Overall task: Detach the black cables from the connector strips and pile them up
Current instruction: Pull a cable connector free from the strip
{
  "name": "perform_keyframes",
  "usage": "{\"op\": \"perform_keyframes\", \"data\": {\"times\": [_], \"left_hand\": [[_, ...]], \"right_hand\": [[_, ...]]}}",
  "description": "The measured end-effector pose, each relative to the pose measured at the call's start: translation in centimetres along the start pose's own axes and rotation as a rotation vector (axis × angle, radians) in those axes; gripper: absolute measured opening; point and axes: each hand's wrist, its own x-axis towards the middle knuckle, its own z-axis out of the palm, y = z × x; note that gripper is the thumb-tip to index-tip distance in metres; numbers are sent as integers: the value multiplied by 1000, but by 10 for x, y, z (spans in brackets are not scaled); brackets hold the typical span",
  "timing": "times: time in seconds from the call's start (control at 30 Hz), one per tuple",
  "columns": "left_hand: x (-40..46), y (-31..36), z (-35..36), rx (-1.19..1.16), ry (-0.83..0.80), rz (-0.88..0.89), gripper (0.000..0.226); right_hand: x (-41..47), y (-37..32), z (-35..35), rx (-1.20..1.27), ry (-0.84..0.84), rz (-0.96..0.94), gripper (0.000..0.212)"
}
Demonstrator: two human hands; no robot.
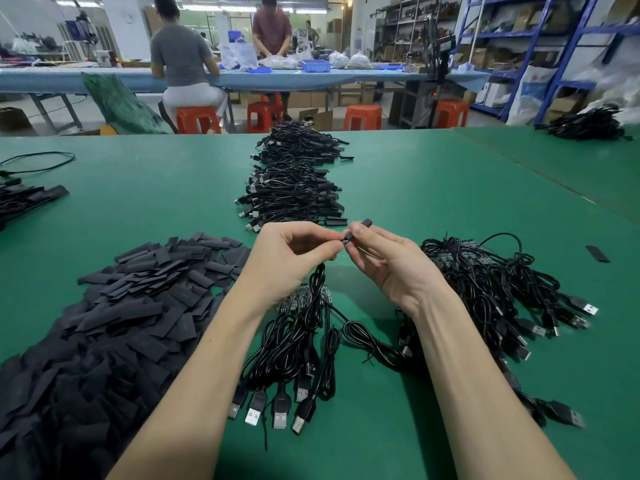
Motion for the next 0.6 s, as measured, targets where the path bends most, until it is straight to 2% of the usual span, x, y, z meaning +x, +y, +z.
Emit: {"op": "perform_keyframes", "data": {"times": [0.47, 0.6], "left_hand": [[2, -7, -3, -24, 53, 7, 11], [2, -10, -1, -57, 67, -36, 9]], "right_hand": [[1, 3, 3, -20, -49, 4, 22], [0, 4, 4, -53, 14, -3, 31]]}}
